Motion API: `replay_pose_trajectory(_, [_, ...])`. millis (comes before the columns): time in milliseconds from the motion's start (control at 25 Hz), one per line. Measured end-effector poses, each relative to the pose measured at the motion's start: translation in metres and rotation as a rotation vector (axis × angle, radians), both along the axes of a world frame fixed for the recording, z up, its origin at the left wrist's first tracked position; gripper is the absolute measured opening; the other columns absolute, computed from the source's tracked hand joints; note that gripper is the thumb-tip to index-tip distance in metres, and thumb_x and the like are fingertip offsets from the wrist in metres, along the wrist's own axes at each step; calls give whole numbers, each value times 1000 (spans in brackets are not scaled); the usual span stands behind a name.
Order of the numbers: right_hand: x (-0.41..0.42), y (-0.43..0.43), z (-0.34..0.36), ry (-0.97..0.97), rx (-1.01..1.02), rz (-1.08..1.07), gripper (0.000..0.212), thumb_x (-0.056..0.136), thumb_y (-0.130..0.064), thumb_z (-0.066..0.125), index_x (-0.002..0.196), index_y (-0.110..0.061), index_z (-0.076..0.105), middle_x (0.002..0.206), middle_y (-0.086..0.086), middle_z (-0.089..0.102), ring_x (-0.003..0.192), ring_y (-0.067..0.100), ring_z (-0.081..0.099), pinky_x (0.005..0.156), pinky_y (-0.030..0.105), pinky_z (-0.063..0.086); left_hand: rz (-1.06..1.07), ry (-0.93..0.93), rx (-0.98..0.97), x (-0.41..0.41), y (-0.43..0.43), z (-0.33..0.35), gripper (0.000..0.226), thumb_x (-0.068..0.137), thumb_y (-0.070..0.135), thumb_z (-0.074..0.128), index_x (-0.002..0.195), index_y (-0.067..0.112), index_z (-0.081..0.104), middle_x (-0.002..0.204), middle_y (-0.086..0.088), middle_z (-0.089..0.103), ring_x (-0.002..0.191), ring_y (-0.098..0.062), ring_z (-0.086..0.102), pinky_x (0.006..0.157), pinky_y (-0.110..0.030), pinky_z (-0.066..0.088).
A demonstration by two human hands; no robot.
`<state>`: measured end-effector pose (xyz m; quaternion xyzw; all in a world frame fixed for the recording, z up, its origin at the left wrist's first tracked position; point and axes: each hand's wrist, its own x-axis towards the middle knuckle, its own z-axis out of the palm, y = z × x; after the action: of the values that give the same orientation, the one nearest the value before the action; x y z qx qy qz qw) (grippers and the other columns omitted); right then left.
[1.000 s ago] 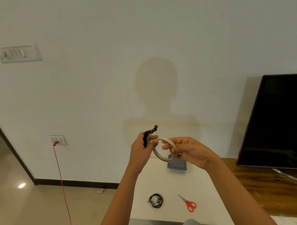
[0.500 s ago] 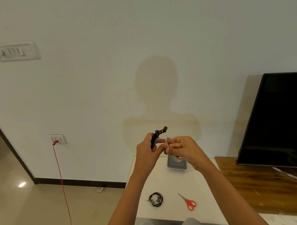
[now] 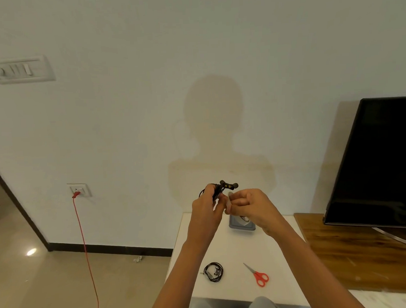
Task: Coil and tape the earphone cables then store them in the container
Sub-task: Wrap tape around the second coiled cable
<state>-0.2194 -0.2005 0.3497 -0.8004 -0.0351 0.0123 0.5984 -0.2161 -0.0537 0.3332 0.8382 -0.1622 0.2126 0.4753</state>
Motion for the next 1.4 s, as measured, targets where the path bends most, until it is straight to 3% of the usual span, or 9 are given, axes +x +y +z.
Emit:
replay_pose_trajectory(200, [4, 1, -6, 4, -51, -48, 31, 74, -14, 77, 104, -12, 68, 83, 4, 77, 89, 19, 72, 89, 41, 55, 8, 27, -4, 1, -6, -9, 7, 98, 15, 49, 98, 21, 45, 91, 8, 61, 79, -2, 55, 69, -9, 43])
replay_pose_trajectory(400, [9, 5, -14, -12, -213, -166, 13, 82, -16, 67, 88, -26, 62, 70, -8, 71, 81, 15, 69, 58, 23, 50, -2, 166, -112, -1, -14, -9, 4, 96, 12, 52, 98, 13, 49, 75, 11, 54, 62, -4, 52, 56, -10, 43])
replay_pose_trajectory(600, [9, 3, -31, -46, -267, -119, 9, 75, -19, 72, 77, -28, 70, 81, -18, 67, 70, -1, 63, 71, 23, 49, -51, 564, -466, 4, -5, -19, 19, 86, 11, 63, 73, 11, 49, 65, -4, 43, 59, -17, 41, 57, -29, 39])
replay_pose_trajectory(720, [8, -6, -38, -39, 0, -9, 3, 78, -12, 74, 79, -15, 73, 102, -2, 71, 77, 21, 72, 84, 34, 56, -134, 713, -613, 4, 2, -19, 21, 87, 10, 65, 71, 11, 52, 57, -2, 42, 52, -18, 41, 55, -32, 38])
replay_pose_trajectory(920, [8, -17, -36, 42, 32, 54, 4, 80, -6, 71, 80, -3, 73, 87, 12, 73, 73, 26, 65, 75, 33, 56, -52, 693, -505, 8, 4, -19, 28, 97, 30, 49, 88, 7, 62, 74, 5, 70, 58, -14, 46, 63, -31, 42])
replay_pose_trajectory(1120, [9, -18, -19, 143, 168, 125, 12, 78, -14, 75, 83, -3, 72, 91, 25, 67, 66, 20, 52, 55, 20, 45, -54, 715, -577, 8, 7, -21, 30, 96, 20, 34, 90, 8, 61, 63, 5, 53, 57, -14, 38, 58, -28, 36])
replay_pose_trajectory(1240, [12, -11, -11, 186, 199, 162, 18, 72, -25, 80, 81, -11, 73, 93, 24, 66, 67, 18, 50, 57, 25, 38, -79, 634, -415, 4, 5, -24, 30, 101, 24, 32, 81, 14, 54, 70, 0, 45, 62, -15, 38, 61, -29, 35])
replay_pose_trajectory(1320, [14, -8, -7, 216, 226, 174, 9, 75, -21, 77, 78, -14, 72, 103, 26, 67, 69, 18, 50, 58, 26, 37, -85, 584, -360, 0, 3, -25, 33, 103, 27, 31, 80, 15, 52, 68, 3, 46, 64, -13, 39, 63, -27, 35])
replay_pose_trajectory(1400, [16, -8, -7, 257, 237, 157, 5, 79, -15, 73, 75, -15, 70, 93, 18, 69, 62, 11, 51, 58, 25, 37, -102, 535, -310, -3, 4, -25, 34, 104, 28, 31, 82, 15, 53, 69, 5, 51, 65, -10, 43, 66, -23, 37])
